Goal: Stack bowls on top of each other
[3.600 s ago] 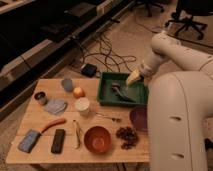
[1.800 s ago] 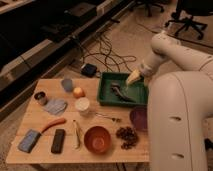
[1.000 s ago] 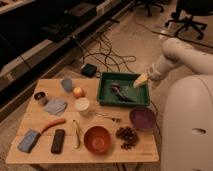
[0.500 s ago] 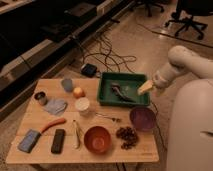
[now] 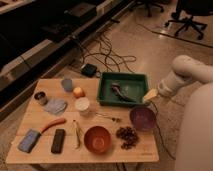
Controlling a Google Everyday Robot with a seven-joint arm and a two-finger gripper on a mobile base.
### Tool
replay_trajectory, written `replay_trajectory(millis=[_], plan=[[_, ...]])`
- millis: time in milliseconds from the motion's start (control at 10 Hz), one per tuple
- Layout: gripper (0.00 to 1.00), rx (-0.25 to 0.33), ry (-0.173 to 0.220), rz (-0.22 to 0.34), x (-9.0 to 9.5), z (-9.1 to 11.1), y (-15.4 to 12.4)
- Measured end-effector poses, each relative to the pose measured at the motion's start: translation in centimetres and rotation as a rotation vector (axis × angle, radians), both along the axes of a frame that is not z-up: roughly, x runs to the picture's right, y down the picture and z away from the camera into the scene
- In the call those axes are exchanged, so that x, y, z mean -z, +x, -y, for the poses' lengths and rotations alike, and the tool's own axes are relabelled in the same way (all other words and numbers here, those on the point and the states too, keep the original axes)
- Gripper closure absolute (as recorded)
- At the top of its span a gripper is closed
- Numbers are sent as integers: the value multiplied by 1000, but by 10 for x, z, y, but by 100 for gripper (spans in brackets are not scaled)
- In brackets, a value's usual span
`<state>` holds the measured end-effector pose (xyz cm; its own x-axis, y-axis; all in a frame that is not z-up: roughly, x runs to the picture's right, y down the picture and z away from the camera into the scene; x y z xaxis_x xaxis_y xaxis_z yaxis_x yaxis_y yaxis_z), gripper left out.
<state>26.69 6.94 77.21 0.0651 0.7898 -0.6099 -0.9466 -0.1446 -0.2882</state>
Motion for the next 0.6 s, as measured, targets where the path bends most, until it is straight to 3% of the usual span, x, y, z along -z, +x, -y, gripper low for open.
replay_trajectory(millis=[300, 600], plan=[[28, 3, 1, -2, 1, -1, -1], [28, -20, 24, -52, 4, -14, 13]])
